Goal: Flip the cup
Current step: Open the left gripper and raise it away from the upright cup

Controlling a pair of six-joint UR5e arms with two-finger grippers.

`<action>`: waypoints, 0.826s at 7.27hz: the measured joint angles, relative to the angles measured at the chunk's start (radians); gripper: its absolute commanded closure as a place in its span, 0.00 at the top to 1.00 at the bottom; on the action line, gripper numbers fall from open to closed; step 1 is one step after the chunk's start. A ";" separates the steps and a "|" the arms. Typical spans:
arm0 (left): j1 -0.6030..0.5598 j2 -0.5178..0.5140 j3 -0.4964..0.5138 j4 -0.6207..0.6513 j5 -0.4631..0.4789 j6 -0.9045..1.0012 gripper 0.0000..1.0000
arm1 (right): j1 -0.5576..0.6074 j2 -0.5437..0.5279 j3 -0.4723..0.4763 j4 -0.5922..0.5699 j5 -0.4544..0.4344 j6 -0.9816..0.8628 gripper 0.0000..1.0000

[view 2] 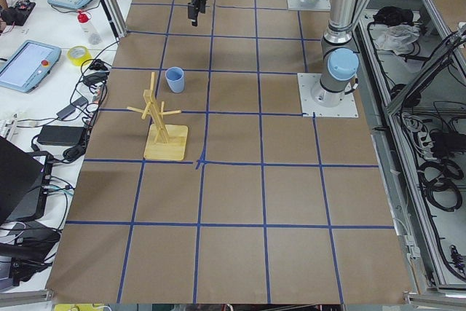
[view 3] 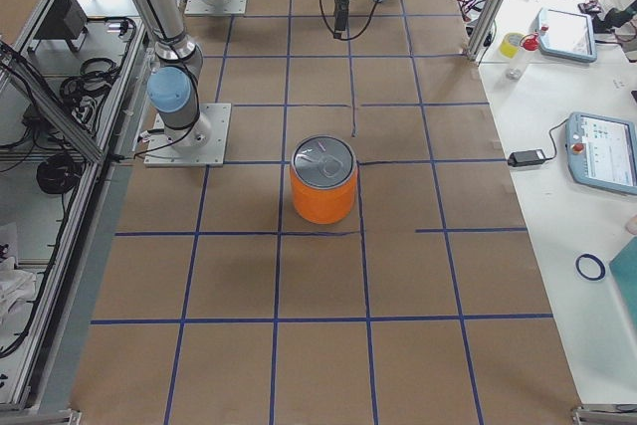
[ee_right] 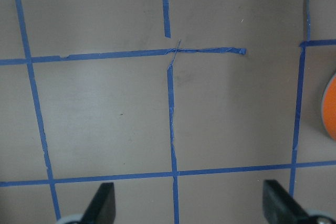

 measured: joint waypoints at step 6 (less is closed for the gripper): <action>0.004 0.204 -0.155 -0.037 -0.025 -0.041 1.00 | 0.002 -0.005 0.006 0.006 -0.037 0.002 1.00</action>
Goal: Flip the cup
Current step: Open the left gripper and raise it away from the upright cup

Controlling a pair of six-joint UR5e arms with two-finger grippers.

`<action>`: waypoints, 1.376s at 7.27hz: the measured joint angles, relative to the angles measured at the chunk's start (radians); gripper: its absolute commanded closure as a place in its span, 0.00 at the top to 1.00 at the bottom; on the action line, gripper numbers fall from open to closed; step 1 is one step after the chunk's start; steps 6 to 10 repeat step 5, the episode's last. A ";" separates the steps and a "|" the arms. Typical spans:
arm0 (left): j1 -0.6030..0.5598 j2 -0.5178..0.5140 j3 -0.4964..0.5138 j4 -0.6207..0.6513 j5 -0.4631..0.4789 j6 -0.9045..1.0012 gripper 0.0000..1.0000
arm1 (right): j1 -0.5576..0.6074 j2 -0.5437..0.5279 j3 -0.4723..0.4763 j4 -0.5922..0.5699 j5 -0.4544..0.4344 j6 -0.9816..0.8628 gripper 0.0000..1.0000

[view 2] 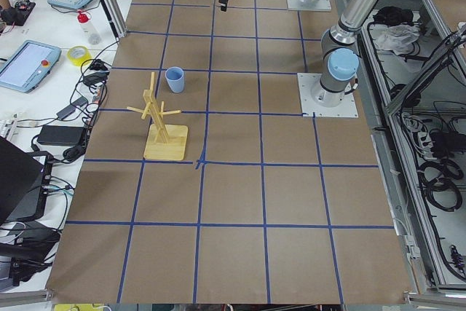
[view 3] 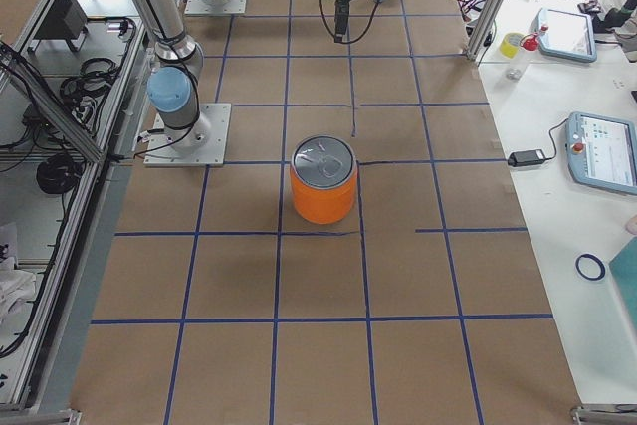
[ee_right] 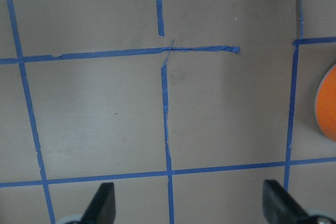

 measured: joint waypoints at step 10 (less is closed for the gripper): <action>0.023 0.000 0.013 0.011 -0.047 -0.206 1.00 | 0.002 -0.001 -0.006 -0.009 -0.025 0.001 1.00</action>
